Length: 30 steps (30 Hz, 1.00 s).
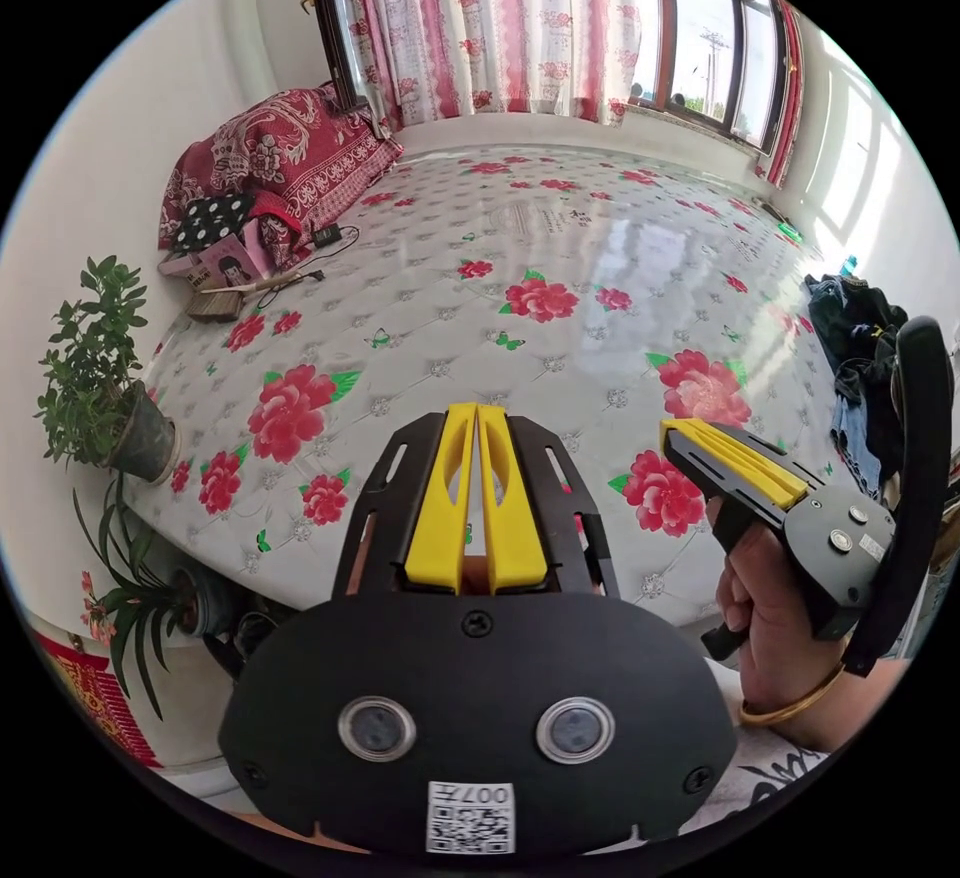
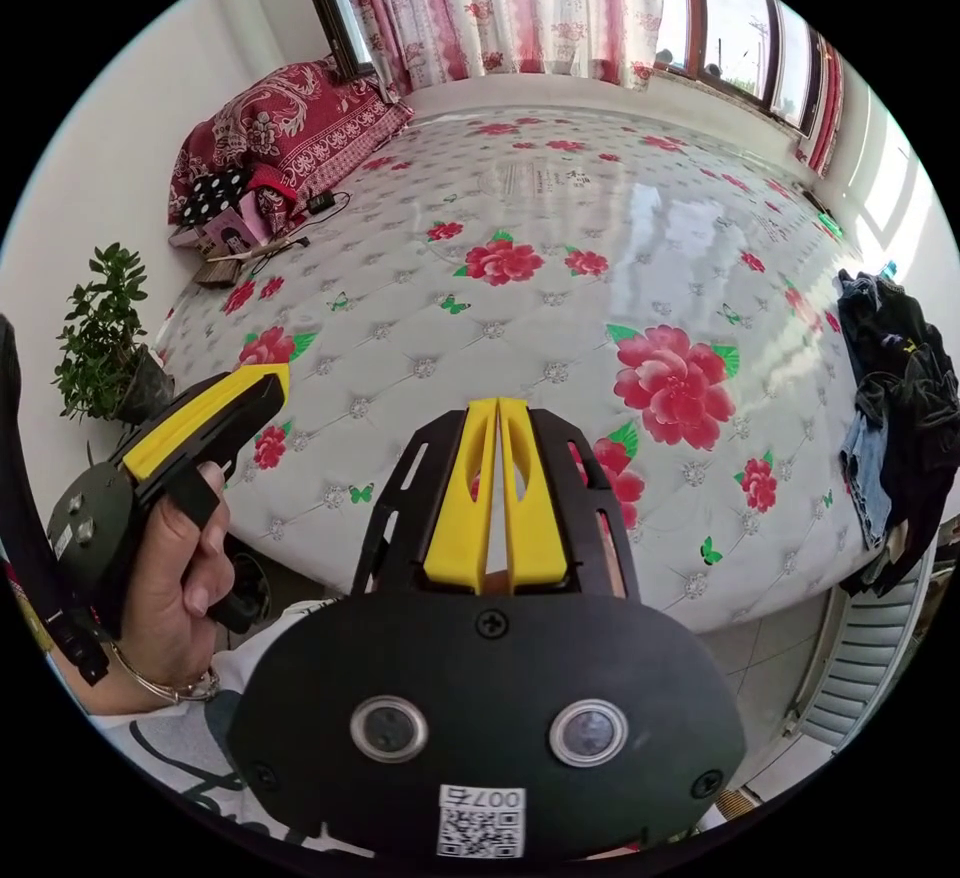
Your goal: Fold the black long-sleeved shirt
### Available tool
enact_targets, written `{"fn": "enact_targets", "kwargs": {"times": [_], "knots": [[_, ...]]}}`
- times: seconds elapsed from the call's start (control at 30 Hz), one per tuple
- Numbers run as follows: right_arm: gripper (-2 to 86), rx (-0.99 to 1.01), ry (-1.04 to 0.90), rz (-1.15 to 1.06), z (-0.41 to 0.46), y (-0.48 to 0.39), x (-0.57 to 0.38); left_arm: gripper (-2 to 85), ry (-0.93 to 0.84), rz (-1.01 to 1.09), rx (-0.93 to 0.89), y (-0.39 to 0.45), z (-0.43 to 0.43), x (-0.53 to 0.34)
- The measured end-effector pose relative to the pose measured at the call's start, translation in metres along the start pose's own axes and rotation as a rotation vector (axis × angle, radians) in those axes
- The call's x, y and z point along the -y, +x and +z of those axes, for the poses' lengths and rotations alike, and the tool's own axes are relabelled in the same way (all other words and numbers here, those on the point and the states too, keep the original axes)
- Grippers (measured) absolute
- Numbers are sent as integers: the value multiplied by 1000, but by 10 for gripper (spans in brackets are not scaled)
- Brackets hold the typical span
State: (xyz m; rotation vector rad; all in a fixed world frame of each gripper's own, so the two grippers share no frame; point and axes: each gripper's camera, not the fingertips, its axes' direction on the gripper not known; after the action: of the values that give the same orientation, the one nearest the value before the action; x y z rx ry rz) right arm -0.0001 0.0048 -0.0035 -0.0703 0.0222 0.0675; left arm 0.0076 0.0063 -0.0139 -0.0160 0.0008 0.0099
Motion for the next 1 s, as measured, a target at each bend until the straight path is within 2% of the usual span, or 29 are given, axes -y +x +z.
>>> {"fn": "enact_targets", "kwargs": {"times": [1.0], "knots": [[-4,0,9,4,-2,-3,1,-10,2,6,10,5,-5,-6]]}}
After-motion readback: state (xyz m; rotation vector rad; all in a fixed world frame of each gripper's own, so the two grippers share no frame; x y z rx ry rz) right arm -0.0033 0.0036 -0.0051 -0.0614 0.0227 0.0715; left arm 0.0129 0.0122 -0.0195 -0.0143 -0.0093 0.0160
